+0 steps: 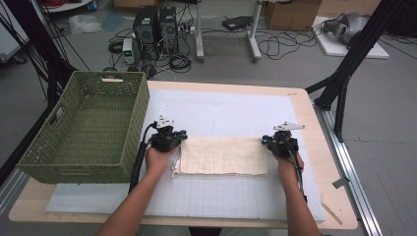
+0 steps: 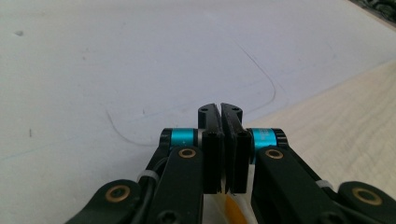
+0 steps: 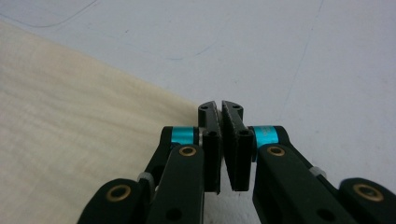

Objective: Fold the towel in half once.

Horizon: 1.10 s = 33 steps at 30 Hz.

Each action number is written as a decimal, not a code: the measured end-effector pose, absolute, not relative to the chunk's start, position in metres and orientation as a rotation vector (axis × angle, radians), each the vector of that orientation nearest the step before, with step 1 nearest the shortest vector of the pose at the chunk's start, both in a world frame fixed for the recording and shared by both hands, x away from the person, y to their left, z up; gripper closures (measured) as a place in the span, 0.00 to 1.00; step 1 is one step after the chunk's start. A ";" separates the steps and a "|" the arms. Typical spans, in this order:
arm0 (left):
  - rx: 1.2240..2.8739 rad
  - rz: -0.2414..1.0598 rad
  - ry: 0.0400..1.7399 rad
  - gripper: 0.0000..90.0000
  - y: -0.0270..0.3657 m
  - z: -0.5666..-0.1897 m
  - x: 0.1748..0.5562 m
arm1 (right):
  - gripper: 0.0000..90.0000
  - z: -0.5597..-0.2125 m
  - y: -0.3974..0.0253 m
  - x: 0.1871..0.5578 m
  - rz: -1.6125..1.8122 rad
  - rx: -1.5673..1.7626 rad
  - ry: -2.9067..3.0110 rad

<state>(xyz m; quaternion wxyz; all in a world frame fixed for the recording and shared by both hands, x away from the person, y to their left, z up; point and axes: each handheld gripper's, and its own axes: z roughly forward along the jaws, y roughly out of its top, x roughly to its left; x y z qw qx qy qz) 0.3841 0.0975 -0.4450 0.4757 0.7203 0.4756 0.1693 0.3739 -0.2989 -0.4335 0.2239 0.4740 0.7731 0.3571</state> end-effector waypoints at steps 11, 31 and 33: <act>1.739 0.407 1.122 0.49 0.113 -0.440 0.384 | 0.57 -0.429 -0.300 0.368 0.952 1.317 2.078; 1.684 0.319 0.883 0.21 0.122 -0.422 0.345 | 0.18 -0.413 -0.322 0.306 1.193 1.195 2.049; 1.672 0.321 0.879 0.21 0.124 -0.425 0.342 | 0.14 -0.416 -0.322 0.302 1.195 1.200 2.061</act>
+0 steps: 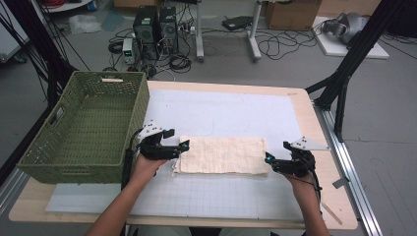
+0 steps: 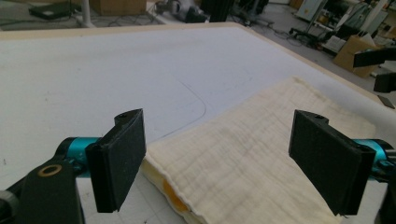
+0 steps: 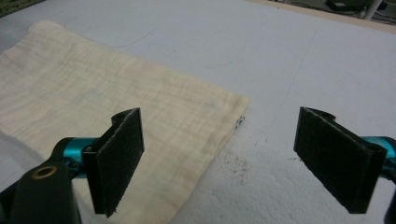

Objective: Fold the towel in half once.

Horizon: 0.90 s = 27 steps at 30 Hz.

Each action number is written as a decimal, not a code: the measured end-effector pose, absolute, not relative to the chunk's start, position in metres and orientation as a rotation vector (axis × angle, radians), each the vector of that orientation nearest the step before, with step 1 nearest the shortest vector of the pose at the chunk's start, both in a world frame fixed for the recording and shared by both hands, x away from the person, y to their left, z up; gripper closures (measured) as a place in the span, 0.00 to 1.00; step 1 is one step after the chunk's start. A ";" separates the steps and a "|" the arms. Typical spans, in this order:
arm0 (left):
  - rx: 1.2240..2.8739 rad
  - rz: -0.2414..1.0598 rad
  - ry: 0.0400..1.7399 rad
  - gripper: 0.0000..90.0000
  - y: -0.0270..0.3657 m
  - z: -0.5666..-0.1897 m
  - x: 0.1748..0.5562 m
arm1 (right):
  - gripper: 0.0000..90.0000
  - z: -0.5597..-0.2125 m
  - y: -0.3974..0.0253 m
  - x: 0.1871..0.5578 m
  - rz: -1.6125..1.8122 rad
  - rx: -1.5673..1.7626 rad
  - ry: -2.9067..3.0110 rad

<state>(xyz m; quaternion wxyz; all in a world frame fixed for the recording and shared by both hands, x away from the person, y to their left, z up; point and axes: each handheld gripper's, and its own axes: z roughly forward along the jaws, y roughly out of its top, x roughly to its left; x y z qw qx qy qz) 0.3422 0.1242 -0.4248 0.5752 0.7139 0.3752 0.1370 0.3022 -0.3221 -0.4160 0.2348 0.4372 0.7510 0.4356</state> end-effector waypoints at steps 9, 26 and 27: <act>1.692 0.360 0.870 0.23 0.125 -0.425 0.335 | 0.13 -0.419 -0.326 0.300 1.171 1.195 2.057; 1.683 0.365 0.904 0.23 0.126 -0.429 0.335 | 0.13 -0.420 -0.327 0.301 1.150 1.198 2.058; 1.686 0.365 0.903 0.23 0.126 -0.429 0.335 | 0.13 -0.420 -0.327 0.301 1.153 1.199 2.057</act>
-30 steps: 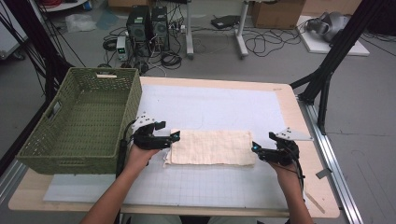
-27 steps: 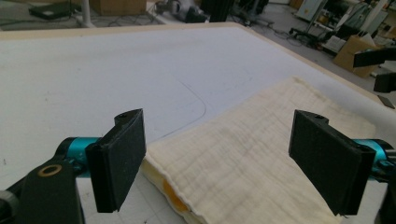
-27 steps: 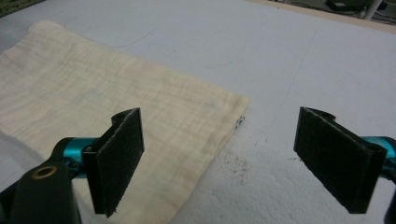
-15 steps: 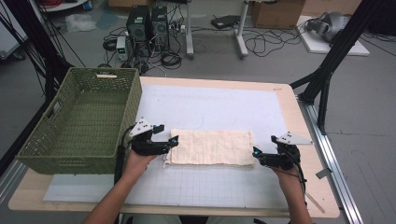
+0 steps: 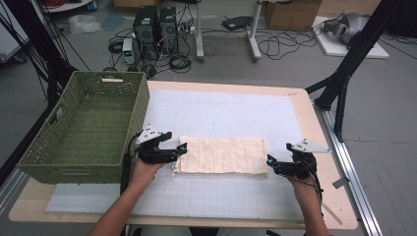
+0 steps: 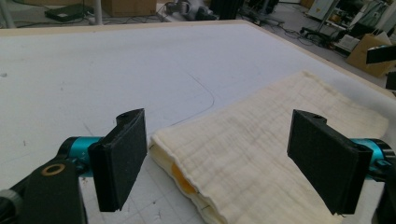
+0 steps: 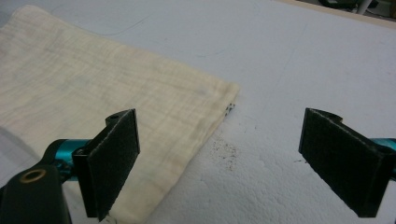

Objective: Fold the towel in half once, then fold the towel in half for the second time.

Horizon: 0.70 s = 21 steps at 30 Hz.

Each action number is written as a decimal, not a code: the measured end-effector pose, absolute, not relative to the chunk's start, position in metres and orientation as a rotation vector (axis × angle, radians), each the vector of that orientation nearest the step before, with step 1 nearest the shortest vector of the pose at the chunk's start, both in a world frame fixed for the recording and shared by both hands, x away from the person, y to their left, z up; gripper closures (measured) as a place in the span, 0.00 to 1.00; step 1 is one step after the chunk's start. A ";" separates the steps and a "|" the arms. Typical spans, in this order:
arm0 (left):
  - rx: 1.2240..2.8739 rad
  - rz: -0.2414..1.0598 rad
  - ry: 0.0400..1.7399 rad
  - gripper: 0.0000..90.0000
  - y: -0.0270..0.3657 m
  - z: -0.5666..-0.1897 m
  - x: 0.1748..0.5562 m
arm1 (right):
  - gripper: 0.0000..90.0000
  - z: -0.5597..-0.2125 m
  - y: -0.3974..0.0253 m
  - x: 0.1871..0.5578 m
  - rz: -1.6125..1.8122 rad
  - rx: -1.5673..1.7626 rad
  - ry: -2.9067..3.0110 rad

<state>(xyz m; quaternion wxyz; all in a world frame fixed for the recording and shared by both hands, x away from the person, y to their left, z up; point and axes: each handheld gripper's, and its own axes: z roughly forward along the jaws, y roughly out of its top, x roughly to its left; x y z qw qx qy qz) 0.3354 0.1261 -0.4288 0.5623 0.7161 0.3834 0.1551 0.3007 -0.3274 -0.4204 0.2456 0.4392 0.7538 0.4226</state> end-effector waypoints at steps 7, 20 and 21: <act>1.682 0.356 0.910 0.23 0.127 -0.429 0.336 | 0.13 -0.422 -0.328 0.303 1.153 1.213 2.059; 1.683 0.348 0.958 0.23 0.128 -0.434 0.341 | 0.13 -0.425 -0.329 0.304 1.137 1.219 2.071; 1.683 0.350 0.964 0.23 0.128 -0.434 0.341 | 0.13 -0.425 -0.329 0.304 1.139 1.225 2.077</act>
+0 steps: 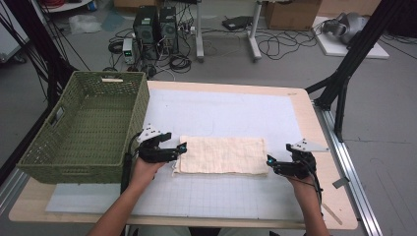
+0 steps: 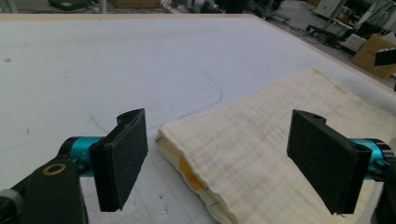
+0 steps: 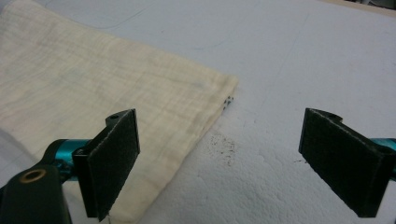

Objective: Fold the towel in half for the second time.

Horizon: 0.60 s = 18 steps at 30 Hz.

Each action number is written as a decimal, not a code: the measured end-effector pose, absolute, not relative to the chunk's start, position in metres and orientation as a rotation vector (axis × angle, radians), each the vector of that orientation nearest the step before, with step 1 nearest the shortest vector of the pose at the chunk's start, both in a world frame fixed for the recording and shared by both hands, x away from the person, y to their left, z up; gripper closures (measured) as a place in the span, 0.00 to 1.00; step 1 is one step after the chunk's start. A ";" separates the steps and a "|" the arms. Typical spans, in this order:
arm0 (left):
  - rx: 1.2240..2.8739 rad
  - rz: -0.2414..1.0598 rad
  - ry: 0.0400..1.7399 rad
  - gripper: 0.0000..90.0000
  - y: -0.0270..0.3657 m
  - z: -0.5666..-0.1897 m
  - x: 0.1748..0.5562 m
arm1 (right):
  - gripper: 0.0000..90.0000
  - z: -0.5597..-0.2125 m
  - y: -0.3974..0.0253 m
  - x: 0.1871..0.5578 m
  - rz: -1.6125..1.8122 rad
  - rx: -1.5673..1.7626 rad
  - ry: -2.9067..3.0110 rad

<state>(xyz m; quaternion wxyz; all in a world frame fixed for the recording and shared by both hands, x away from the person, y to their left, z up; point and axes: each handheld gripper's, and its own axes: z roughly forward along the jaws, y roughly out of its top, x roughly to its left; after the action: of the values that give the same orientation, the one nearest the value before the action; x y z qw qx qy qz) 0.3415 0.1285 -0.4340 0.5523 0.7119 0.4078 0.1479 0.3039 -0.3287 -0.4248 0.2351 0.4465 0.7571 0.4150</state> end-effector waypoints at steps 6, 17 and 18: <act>1.693 0.340 0.985 0.23 0.125 -0.436 0.345 | 0.13 -0.425 -0.330 0.303 1.140 1.229 2.072; 1.718 0.372 0.976 0.26 0.104 -0.420 0.368 | 0.13 -0.427 -0.334 0.305 1.150 1.257 2.064; 1.723 0.360 0.984 0.27 0.103 -0.420 0.372 | 0.13 -0.427 -0.333 0.305 1.150 1.263 2.067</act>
<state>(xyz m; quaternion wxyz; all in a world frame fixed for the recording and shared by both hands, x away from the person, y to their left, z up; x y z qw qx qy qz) 0.3718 0.1027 -0.4201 0.5333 0.7227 0.4128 0.1510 0.3052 -0.3335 -0.4271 0.2280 0.4585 0.7506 0.4176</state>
